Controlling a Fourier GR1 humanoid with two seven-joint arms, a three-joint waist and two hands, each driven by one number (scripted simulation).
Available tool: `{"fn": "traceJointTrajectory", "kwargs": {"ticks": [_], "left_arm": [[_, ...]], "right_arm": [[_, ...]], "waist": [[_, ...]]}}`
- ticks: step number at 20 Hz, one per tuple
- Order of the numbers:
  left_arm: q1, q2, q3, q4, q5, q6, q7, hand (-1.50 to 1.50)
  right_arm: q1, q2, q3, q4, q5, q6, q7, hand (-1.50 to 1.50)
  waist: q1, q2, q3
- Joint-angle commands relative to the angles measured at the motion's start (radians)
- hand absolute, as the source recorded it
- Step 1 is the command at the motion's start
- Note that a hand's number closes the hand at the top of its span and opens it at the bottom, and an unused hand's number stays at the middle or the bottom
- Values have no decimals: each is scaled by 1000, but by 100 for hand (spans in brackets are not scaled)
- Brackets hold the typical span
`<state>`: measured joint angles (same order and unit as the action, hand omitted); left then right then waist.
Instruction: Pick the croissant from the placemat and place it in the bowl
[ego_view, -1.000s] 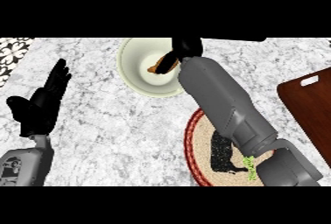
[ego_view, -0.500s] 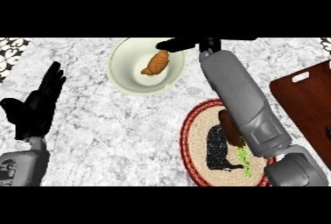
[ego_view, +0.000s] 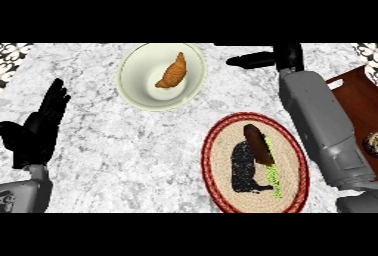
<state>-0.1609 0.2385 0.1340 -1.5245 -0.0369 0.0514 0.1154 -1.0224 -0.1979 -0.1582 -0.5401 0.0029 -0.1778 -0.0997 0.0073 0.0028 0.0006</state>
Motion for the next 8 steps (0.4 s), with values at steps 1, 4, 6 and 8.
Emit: {"fn": "traceJointTrajectory", "kwargs": {"ticks": [1,4,6,8], "left_arm": [[-20,22,25,-31,10,2,62,0],[28,13,7,-94,8,-11,75,0],[24,-2,8,-39,-23,8,16,0],[8,-19,0,-21,-23,13,13,0]], "right_arm": [[113,-80,-38,-67,-74,180,-29,-150],[155,-70,-48,-125,-100,206,-56,-150],[193,-33,-15,-246,-100,183,18,-150],[165,-89,-49,-238,-138,257,24,-150]], "waist": [[-15,-6,0],[-4,-5,0],[-12,-6,-1],[-8,-4,-1]]}}
